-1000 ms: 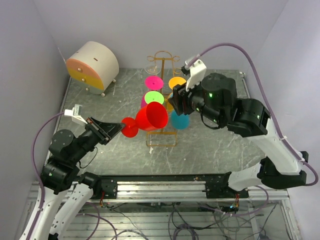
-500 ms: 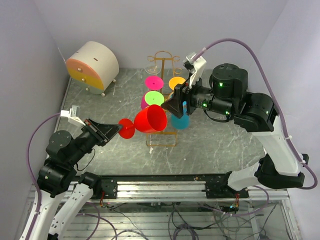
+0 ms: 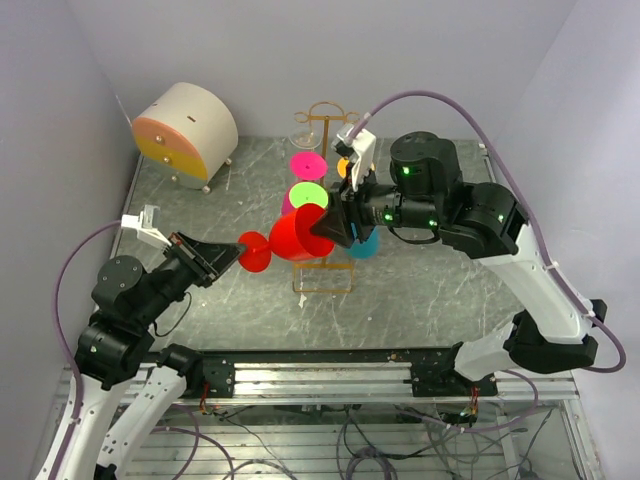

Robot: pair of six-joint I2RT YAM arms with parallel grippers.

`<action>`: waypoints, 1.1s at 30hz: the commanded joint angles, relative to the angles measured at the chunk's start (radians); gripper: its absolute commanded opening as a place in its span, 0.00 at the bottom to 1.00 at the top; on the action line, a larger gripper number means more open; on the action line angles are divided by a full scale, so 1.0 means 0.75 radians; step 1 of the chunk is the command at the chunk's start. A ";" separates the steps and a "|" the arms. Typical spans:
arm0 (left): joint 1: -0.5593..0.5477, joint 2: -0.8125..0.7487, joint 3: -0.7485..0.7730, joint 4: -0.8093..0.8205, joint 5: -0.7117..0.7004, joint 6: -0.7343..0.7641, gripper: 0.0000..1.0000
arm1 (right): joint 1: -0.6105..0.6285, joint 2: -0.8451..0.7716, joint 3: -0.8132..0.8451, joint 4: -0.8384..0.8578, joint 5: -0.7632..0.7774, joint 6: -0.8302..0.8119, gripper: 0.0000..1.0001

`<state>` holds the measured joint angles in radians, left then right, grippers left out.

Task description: Take the wine glass off the wine glass rack

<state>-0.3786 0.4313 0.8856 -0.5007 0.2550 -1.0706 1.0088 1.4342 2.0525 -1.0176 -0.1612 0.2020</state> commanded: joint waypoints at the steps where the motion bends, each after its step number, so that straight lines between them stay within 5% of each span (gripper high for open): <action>1: -0.009 0.017 0.054 0.083 0.034 0.001 0.07 | -0.004 0.013 0.017 -0.004 0.007 -0.011 0.20; 2: -0.009 0.021 0.058 0.076 0.031 0.005 0.07 | -0.005 0.018 0.035 -0.008 0.048 -0.008 0.02; 3: -0.009 0.025 0.063 0.069 0.028 0.012 0.07 | -0.006 0.020 0.051 -0.008 0.088 -0.003 0.00; 9: -0.009 0.071 0.130 -0.077 -0.078 0.098 0.25 | -0.078 0.054 0.163 0.009 0.386 0.008 0.00; 13: -0.008 0.103 0.208 -0.210 -0.199 0.203 0.44 | -0.343 0.094 0.220 0.070 0.314 0.015 0.00; 15: -0.009 0.116 0.253 -0.274 -0.261 0.252 0.46 | -0.545 0.119 0.260 0.094 0.183 0.046 0.00; 22: -0.009 0.093 0.322 -0.393 -0.417 0.357 0.46 | -0.877 0.117 0.359 0.262 -0.021 0.204 0.00; 29: -0.009 0.078 0.272 -0.435 -0.540 0.420 0.45 | -0.959 0.194 0.402 0.172 0.370 0.153 0.00; 33: -0.009 0.094 0.241 -0.459 -0.645 0.479 0.44 | -1.200 0.221 0.198 0.166 0.252 0.203 0.00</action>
<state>-0.3790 0.4938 1.0885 -0.8124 -0.1146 -0.7788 0.2573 1.5612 2.3207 -0.8791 0.0189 0.3264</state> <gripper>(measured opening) 0.446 0.009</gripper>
